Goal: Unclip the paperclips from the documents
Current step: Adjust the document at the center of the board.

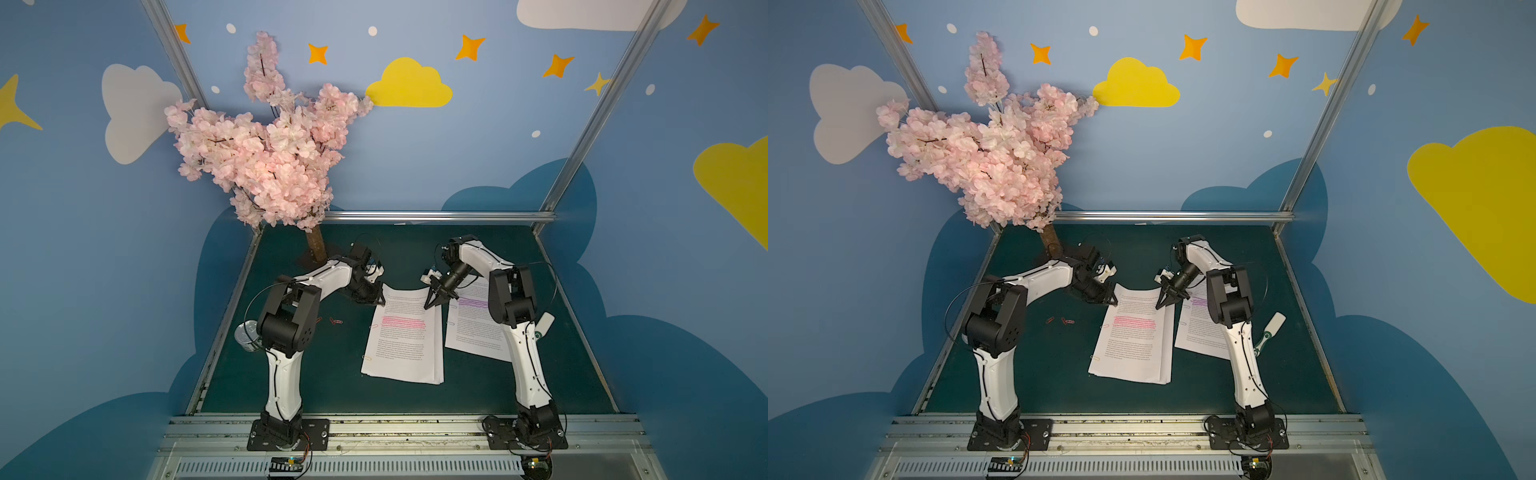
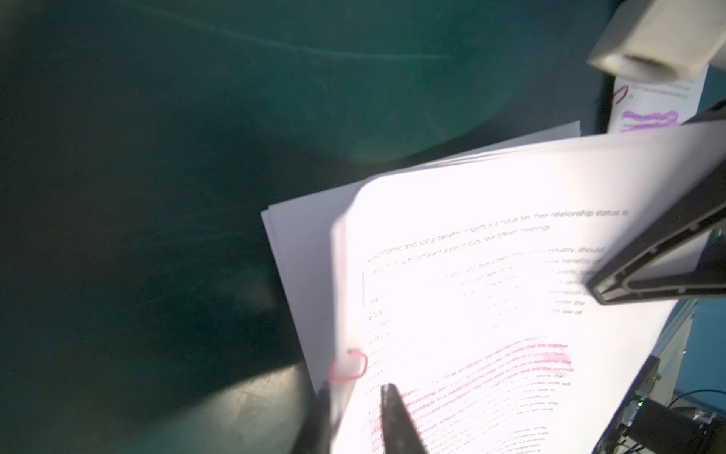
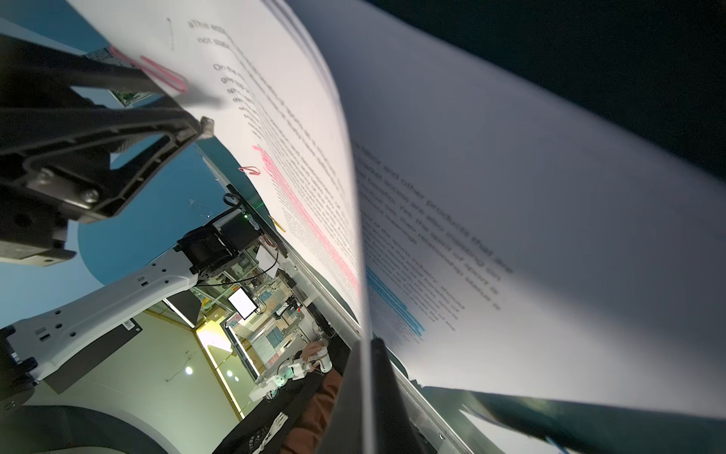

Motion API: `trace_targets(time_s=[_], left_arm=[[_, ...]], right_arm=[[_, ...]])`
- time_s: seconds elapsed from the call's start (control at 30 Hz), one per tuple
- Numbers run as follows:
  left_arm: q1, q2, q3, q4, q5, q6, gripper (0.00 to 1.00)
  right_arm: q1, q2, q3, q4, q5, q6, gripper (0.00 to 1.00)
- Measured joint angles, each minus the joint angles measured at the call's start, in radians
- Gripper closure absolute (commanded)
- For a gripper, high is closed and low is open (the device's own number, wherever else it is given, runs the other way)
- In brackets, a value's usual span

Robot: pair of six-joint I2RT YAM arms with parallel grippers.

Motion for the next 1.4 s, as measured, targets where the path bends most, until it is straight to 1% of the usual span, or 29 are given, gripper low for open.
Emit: trace_targets(time_s=[0.03,0.27,0.3,0.37,0.43,0.47,0.57,0.7,0.9,1.2,1.4], left_arm=[[-0.002,0.0,0.0,0.003,0.004,0.0,0.97],[-0.011,0.0,0.001,0.0,0.029,0.013,0.97],[-0.013,0.0,0.003,-0.002,0.03,0.016,0.97],[-0.017,0.0,0.006,-0.006,0.031,0.021,0.97],[-0.019,0.0,0.007,-0.009,0.031,0.024,0.97],[-0.021,0.0,0.007,-0.011,0.031,0.023,0.97],[-0.021,-0.005,0.006,-0.005,0.047,0.009,0.97],[-0.023,-0.041,-0.006,0.018,0.079,-0.037,0.97],[-0.023,-0.126,-0.08,0.105,0.119,-0.136,0.97],[0.01,-0.132,-0.219,0.227,0.135,-0.259,0.97],[0.051,-0.155,-0.292,0.29,0.151,-0.319,0.97]], right_arm=[[0.0,0.0,0.0,0.0,0.0,-0.001,1.0],[0.0,0.0,-0.002,0.002,-0.002,-0.007,1.0],[0.0,0.0,-0.002,0.002,-0.003,-0.007,0.96],[0.0,0.0,-0.003,0.004,-0.007,-0.005,0.77],[-0.003,0.0,-0.01,0.014,-0.018,-0.01,0.66],[-0.004,-0.002,-0.021,0.025,-0.029,-0.006,0.63],[-0.011,-0.019,-0.085,0.071,-0.074,0.002,0.59],[-0.023,-0.061,-0.181,0.141,-0.143,0.024,0.57],[-0.037,-0.117,-0.27,0.245,-0.219,0.057,0.56],[-0.076,-0.184,-0.423,0.38,-0.3,0.111,0.49],[-0.113,-0.196,-0.474,0.472,-0.35,0.167,0.49]])
